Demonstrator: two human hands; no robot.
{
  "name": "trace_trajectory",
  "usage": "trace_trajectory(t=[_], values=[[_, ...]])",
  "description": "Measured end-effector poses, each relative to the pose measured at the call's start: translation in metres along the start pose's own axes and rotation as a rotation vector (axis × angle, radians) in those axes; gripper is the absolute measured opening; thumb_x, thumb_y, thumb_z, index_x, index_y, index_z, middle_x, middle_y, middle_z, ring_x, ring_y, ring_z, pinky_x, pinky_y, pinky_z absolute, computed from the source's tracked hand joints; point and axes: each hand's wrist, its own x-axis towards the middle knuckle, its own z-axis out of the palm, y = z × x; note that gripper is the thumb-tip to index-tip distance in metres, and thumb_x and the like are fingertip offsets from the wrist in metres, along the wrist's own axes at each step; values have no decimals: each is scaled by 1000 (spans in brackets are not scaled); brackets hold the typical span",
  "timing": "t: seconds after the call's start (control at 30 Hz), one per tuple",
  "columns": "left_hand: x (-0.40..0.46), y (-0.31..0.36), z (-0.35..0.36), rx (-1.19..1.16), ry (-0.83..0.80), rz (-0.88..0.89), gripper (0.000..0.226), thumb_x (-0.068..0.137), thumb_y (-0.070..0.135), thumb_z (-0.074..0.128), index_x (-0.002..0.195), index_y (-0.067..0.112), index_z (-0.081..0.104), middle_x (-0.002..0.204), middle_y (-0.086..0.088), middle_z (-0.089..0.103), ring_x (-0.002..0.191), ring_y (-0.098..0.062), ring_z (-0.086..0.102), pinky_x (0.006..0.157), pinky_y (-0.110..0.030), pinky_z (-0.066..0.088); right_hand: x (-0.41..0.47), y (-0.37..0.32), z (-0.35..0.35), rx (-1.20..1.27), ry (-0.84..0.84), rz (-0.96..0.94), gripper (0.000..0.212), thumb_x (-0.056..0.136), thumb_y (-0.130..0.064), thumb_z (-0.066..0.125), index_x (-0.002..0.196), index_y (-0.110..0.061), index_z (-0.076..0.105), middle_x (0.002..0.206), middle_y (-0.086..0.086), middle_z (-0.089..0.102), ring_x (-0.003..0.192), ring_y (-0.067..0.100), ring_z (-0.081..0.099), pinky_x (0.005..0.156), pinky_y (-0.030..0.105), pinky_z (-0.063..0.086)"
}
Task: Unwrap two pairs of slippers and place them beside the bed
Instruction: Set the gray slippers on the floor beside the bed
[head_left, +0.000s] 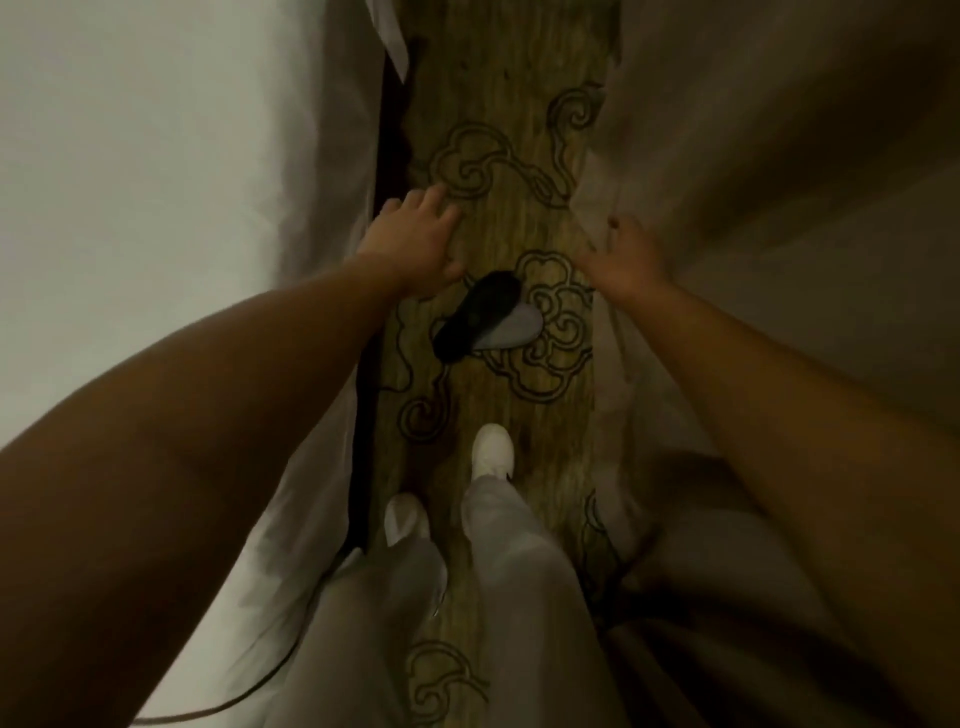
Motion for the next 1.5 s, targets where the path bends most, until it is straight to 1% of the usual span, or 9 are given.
trace_trajectory(t=[0.17,0.27,0.33,0.53,0.77,0.97,1.1,1.27,1.5], values=[[35,-15,127,21,-111,52,75,92,53,54,151,11,36,159,-23,29,141,-43,34,111,-56,33,48,62,118,66,-118,57,77,82,-44,74,147,-12,49,143,10,59,129,28,57,107,37,49],[51,-18,192,13,-124,52,74,91,52,54,151,11,37,158,-22,31,141,-42,34,112,-55,31,71,92,174,15,-136,56,78,87,-42,74,151,-10,43,152,11,48,135,29,50,109,29,42],[65,-21,228,-19,-135,26,76,90,53,56,150,11,37,156,-22,33,140,-43,35,111,-57,32,94,107,201,-22,-156,46,83,88,-41,73,156,-11,35,157,13,41,140,31,45,112,35,41],[117,-31,351,21,-131,92,74,90,55,58,144,6,43,148,-25,42,135,-43,42,109,-54,37,173,149,292,-5,-140,23,87,88,-42,75,157,-9,33,157,16,42,139,31,45,104,29,40],[146,-50,455,-263,-167,-217,80,90,63,59,145,7,43,144,-24,49,131,-43,49,104,-54,43,221,175,378,58,-211,-42,78,85,-50,76,146,-10,49,140,12,60,129,28,57,85,16,36],[153,-53,499,-360,-274,-269,96,82,66,68,145,-1,40,145,-28,45,129,-44,48,100,-44,45,230,187,414,171,-325,-6,75,94,-50,66,152,-8,41,149,10,53,135,26,52,107,30,44],[159,-48,506,-420,-270,-309,96,70,57,85,139,3,44,142,-24,49,127,-42,52,96,-43,47,230,195,410,118,-345,-70,67,97,-37,68,149,-2,43,129,5,57,115,13,51,71,-2,39],[161,-56,503,-547,-247,-151,79,72,41,89,136,10,55,135,-17,62,122,-35,59,86,-30,41,249,196,387,65,-145,-58,62,96,-45,65,142,-5,54,143,15,61,132,29,56,108,35,45],[138,-53,482,-349,-243,-2,69,89,32,74,148,11,44,138,-24,59,122,-42,59,95,-42,48,262,201,371,454,60,261,78,94,-63,53,148,-7,47,148,16,53,131,37,55,105,50,50]])
